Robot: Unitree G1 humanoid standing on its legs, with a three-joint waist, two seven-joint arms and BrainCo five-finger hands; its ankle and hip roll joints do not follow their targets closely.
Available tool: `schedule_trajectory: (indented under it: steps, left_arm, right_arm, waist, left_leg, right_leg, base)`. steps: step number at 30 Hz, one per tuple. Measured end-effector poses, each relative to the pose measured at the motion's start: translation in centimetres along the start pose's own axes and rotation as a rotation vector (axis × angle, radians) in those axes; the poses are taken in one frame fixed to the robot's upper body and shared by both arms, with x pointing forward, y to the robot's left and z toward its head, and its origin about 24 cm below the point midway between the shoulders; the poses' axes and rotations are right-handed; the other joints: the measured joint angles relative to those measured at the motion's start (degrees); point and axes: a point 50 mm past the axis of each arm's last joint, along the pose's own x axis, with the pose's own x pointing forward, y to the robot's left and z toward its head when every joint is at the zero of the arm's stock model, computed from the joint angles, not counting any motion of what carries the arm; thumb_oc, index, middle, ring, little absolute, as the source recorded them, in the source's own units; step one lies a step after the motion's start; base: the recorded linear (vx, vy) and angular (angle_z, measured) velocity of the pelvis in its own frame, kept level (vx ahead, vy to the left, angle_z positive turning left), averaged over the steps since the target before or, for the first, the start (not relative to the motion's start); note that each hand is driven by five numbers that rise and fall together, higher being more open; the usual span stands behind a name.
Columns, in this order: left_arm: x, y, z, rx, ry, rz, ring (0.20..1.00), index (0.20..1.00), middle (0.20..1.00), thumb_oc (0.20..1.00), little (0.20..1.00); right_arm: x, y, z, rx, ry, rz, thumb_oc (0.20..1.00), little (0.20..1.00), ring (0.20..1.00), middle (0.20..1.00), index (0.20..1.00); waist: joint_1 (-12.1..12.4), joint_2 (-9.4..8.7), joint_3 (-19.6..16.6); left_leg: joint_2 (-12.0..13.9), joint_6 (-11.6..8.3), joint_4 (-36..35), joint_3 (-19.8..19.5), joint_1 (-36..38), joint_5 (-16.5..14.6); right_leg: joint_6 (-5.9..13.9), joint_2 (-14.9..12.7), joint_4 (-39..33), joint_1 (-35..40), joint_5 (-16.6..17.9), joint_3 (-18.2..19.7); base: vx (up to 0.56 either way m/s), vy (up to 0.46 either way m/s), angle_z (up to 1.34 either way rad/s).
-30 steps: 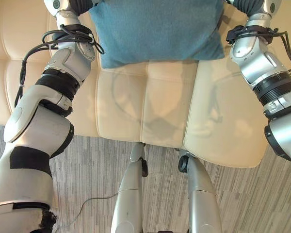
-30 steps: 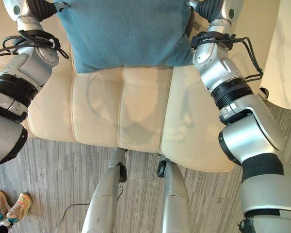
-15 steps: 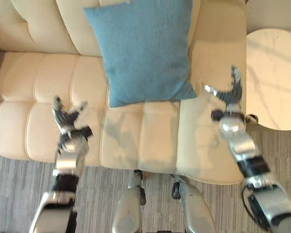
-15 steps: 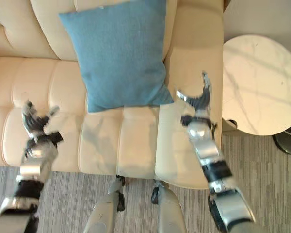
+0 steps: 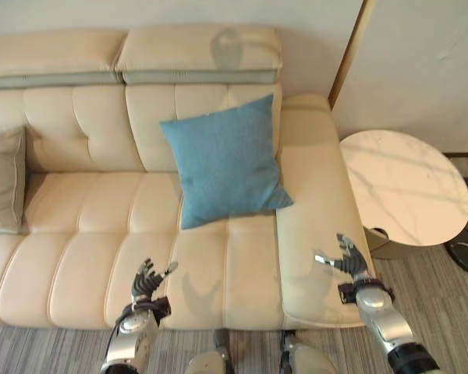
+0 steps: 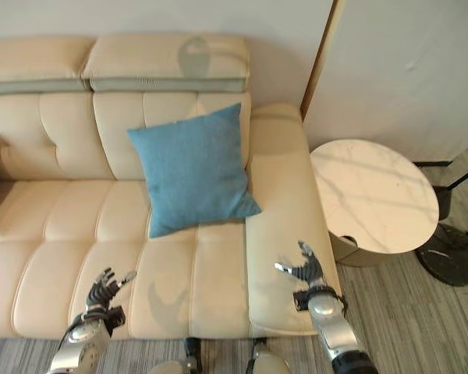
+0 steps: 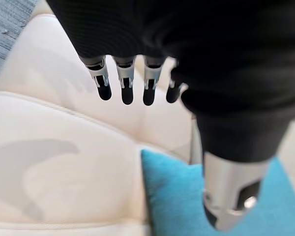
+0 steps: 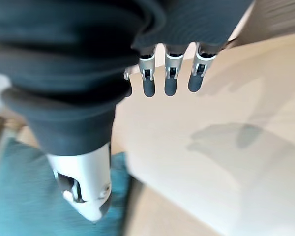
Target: Pick up all the scattered cushions and arrange them neatly on the sofa.
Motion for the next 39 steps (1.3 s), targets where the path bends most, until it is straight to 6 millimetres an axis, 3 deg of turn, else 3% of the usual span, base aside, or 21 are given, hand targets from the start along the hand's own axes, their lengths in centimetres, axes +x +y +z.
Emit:
schedule_trajectory:
  steps: [4, 6, 7, 8, 9, 11, 12, 13, 14, 16, 17, 21, 22, 25, 27, 29, 31, 32, 33, 36, 39]
  left_arm:
    - [-0.6, 0.9, -3.8, 0.064, 0.152, 0.017, 1.0, 1.0, 1.0, 1.0, 1.0]
    - [-0.9, 0.6, -5.2, 0.089, 0.212, 0.003, 1.0, 1.0, 1.0, 1.0, 1.0]
    - [-1.1, 0.0, -5.8, 0.107, 0.234, -0.027, 1.0, 1.0, 1.0, 1.0, 1.0]
    - [-1.2, -0.3, -6.1, 0.138, 0.239, -0.054, 1.0, 1.0, 1.0, 1.0, 1.0]
    - [-1.3, -0.2, -6.3, 0.149, 0.248, -0.054, 1.0, 1.0, 1.0, 1.0, 1.0]
    - [-1.4, 0.0, -7.1, 0.158, 0.285, -0.054, 1.0, 1.0, 1.0, 1.0, 1.0]
    - [-1.6, 0.2, -7.6, 0.163, 0.306, -0.049, 1.0, 1.0, 1.0, 1.0, 1.0]
    - [-1.6, 0.6, -8.1, 0.171, 0.335, -0.04, 1.0, 1.0, 1.0, 1.0, 1.0]
    - [-1.6, 0.4, -8.5, 0.171, 0.36, -0.038, 1.0, 1.0, 1.0, 1.0, 1.0]
    - [-2.9, -0.1, -11.2, 0.18, 0.473, -0.044, 1.0, 1.0, 1.0, 1.0, 1.0]
    - [-3.1, 0.1, -11.7, 0.186, 0.5, -0.035, 1.0, 1.0, 1.0, 1.0, 1.0]
    - [-3.2, 0.6, -12.1, 0.221, 0.532, -0.019, 1.0, 1.0, 1.0, 1.0, 1.0]
    - [-3.4, 0.7, -12.4, 0.218, 0.543, -0.016, 1.0, 1.0, 1.0, 1.0, 1.0]
    - [-3.5, 1.0, -12.7, 0.223, 0.569, -0.006, 1.0, 1.0, 1.0, 1.0, 1.0]
    - [-2.6, 0.9, -11.7, 0.218, 0.543, -0.008, 1.0, 1.0, 1.0, 1.0, 1.0]
    - [-2.4, 0.9, -11.5, 0.219, 0.549, -0.016, 1.0, 1.0, 1.0, 1.0, 1.0]
    - [-2.4, 0.9, -11.5, 0.212, 0.562, -0.021, 1.0, 1.0, 1.0, 1.0, 1.0]
    - [-2.3, 0.6, -11.5, 0.208, 0.561, -0.026, 1.0, 1.0, 1.0, 1.0, 1.0]
    - [-2.3, 0.3, -11.4, 0.205, 0.549, -0.036, 1.0, 1.0, 1.0, 1.0, 1.0]
    - [-2.5, 1.2, -11.6, 0.233, 0.564, -0.025, 1.0, 1.0, 1.0, 1.0, 1.0]
    - [-3.2, 2.1, -12.5, 0.242, 0.593, -0.013, 1.0, 1.0, 1.0, 1.0, 1.0]
  right_arm:
    - [-1.8, 1.6, -5.9, 0.023, 0.237, 0.034, 1.0, 1.0, 1.0, 1.0, 1.0]
    - [-1.8, 2.1, -7.3, 0.016, 0.313, 0.048, 1.0, 1.0, 1.0, 1.0, 1.0]
    - [-1.6, 2.1, -8.0, -0.012, 0.367, 0.061, 1.0, 1.0, 1.0, 1.0, 1.0]
    - [-2.0, 2.2, -8.8, -0.065, 0.402, 0.086, 1.0, 1.0, 1.0, 1.0, 1.0]
    - [-2.0, 2.3, -9.0, -0.067, 0.407, 0.092, 1.0, 1.0, 1.0, 1.0, 1.0]
    - [-1.9, 2.2, -9.1, -0.081, 0.417, 0.095, 1.0, 1.0, 1.0, 1.0, 1.0]
    - [-2.1, 2.1, -9.5, -0.087, 0.436, 0.097, 1.0, 1.0, 1.0, 1.0, 1.0]
    - [-2.1, 2.6, -9.6, -0.083, 0.447, 0.106, 1.0, 1.0, 1.0, 1.0, 1.0]
    - [-1.9, 2.5, -9.5, -0.087, 0.45, 0.106, 1.0, 1.0, 1.0, 1.0, 1.0]
    - [-2.4, 1.4, -10.7, -0.149, 0.506, 0.103, 1.0, 1.0, 1.0, 1.0, 1.0]
    - [-2.7, 1.3, -11.3, -0.153, 0.53, 0.101, 1.0, 1.0, 1.0, 1.0, 1.0]
    - [-3.0, 1.1, -12.1, -0.169, 0.578, 0.099, 1.0, 1.0, 1.0, 1.0, 1.0]
    - [-3.2, 0.8, -12.4, -0.178, 0.596, 0.096, 1.0, 1.0, 1.0, 1.0, 1.0]
    - [-3.0, -0.1, -12.4, -0.191, 0.603, 0.074, 1.0, 1.0, 1.0, 1.0, 1.0]
    - [-3.2, -0.1, -12.7, -0.205, 0.626, 0.081, 1.0, 1.0, 1.0, 1.0, 1.0]
    - [-3.4, 0.1, -13.0, -0.202, 0.638, 0.092, 1.0, 1.0, 1.0, 1.0, 1.0]
    - [-3.8, 0.1, -13.4, -0.2, 0.654, 0.092, 1.0, 1.0, 1.0, 1.0, 1.0]
    - [-4.0, -0.1, -13.6, -0.202, 0.66, 0.09, 1.0, 1.0, 1.0, 1.0, 1.0]
    - [-4.1, 0.1, -13.8, -0.198, 0.673, 0.093, 1.0, 1.0, 1.0, 1.0, 1.0]
    - [-4.5, 2.1, -13.9, -0.166, 0.68, 0.144, 1.0, 1.0, 1.0, 1.0, 1.0]
    - [-4.9, 2.2, -14.3, -0.178, 0.706, 0.154, 1.0, 1.0, 1.0, 1.0, 1.0]
  waist:
    - [-1.1, -1.7, -1.4]
    - [-1.1, -0.75, -1.5]
    - [-1.1, 1.04, -0.6]
    - [-1.1, 1.0, -0.7]
    - [-1.1, 0.51, -1.4]
    - [-1.0, -0.24, -1.9]
    - [-0.6, -0.22, -1.9]
    - [0.7, -1.54, -2.9]
    - [0.6, -0.6, -2.7]
    - [0.8, 3.84, -2.6]
    - [0.7, 4.31, -2.6]
    - [0.6, 3.84, 0.1]
    - [1.1, 3.13, 0.3]
    - [-0.4, 2.57, 0.5]
    - [-0.2, 1.35, 2.0]
    - [0.2, -0.47, 2.8]
    - [-0.8, -0.04, 2.0]
    - [-1.9, 0.84, 1.6]
    - [-2.2, 1.74, 0.8]
    - [-2.4, 0.48, -1.0]
    - [-2.0, 0.71, -2.2]
  left_leg:
    - [-0.5, 0.48, 0.2, 2.1, 1.7, -0.4]
    - [0.9, 3.19, 0.4, 4.0, 1.7, -0.1]
    - [2.8, 3.98, 0.4, 5.3, 1.6, 0.1]
    - [3.0, 4.14, 0.2, 6.2, 1.8, 0.2]
    - [3.0, 4.1, 0.1, 6.2, 1.9, 0.2]
    - [3.4, 3.97, 0.7, 6.1, 1.5, 1.6]
    - [3.4, 2.44, 0.8, 6.2, 1.4, 2.8]
    - [3.2, 2.21, 1.9, 6.7, 0.6, 2.8]
    - [4.0, 1.49, 1.7, 6.0, 0.4, 3.4]
    - [6.6, -1.02, 1.4, 2.9, -0.9, 5.9]
    - [7.0, -1.33, 2.7, 2.2, -2.4, 6.7]
    - [8.2, -7.78, 3.5, -3.7, -4.9, 14.2]
    - [6.6, -9.68, 2.6, -8.1, -3.9, 12.7]
    - [2.4, -6.42, 2.8, -8.5, -0.9, 6.9]
    - [2.3, -5.38, 6.0, -7.8, -1.8, 4.4]
    - [1.5, -2.35, 9.6, -7.6, 0.2, -1.0]
    - [2.2, -1.49, 10.0, -4.0, 2.9, -5.0]
    - [2.4, -1.42, 7.4, -2.9, 4.1, -4.3]
    - [2.0, 0.49, 1.2, -3.2, 6.9, -2.7]
    - [-0.8, 1.39, 0.3, -4.7, 6.7, -2.3]
    - [-1.5, 1.92, 0.3, -4.7, 7.8, -2.3]
  right_leg:
    - [0.6, -0.6, 0.0, 0.3, -0.9, 0.7]
    - [5.96, -0.6, 1.0, -0.4, -5.6, 0.0]
    - [5.38, 0.2, 14.3, -4.1, -8.4, -0.6]
    - [4.87, 0.0, 28.5, -5.3, -15.0, 0.0]
    - [4.8, 0.0, 32.4, -4.0, -18.6, 0.0]
    - [6.64, -0.2, 31.3, 2.7, -22.6, 0.8]
    - [6.83, 0.0, 28.0, 4.9, -23.2, 1.0]
    - [4.44, 0.4, 15.3, 9.9, -21.8, 1.9]
    - [-0.1, 1.8, 11.0, 12.0, -18.7, 1.9]
    - [-1.75, 5.8, 4.7, 13.3, -14.8, 2.1]
    - [-2.23, 6.2, 4.7, 12.9, -14.3, 1.9]
    - [-4.76, 7.1, 3.0, 12.1, -12.5, 1.4]
    - [-6.13, 6.7, 2.1, 11.8, -10.7, 1.5]
    - [-6.01, 5.8, 0.4, 11.0, -8.5, 1.7]
    - [-7.31, 5.4, 0.1, 10.0, -8.1, 1.8]
    - [-6.63, 3.9, 0.0, 10.4, -7.8, 3.1]
    - [-5.93, 3.2, 0.2, 11.1, -6.7, 1.6]
    - [-3.96, 3.5, 0.4, 11.2, -6.3, 0.9]
    - [-2.33, 3.6, 0.4, 10.7, -6.9, 0.6]
    - [0.3, 0.9, 0.0, 10.4, -6.4, -0.2]
    - [0.42, 0.3, 0.0, 11.6, -5.9, -0.1]
  base:
    - [-0.11, 0.034, -0.25]
    - [-0.14, -0.025, -0.68]
    - [-0.09, -0.06, -0.51]
    - [-0.14, -0.146, -0.34]
    - [-0.12, -0.133, -0.2]
    - [-0.26, -0.232, -0.04]
    - [-0.37, -0.309, -0.29]
    - [-0.19, -0.165, -0.37]
    - [-0.43, -0.36, -0.29]
    - [-0.53, -0.365, -0.02]
    - [-0.46, -0.248, 0.0]
    - [-0.4, -0.148, 0.04]
    - [-0.29, -0.093, -0.18]
    - [-0.19, -0.03, 0.0]
    - [-0.1, 0.005, -0.04]
    - [-0.07, 0.085, -0.29]
    - [-0.06, 0.101, 0.23]
    - [-0.1, 0.159, 0.47]
    - [-0.08, 0.115, 0.42]
    - [-0.06, 0.152, 0.21]
    - [-0.05, 0.119, 0.06]
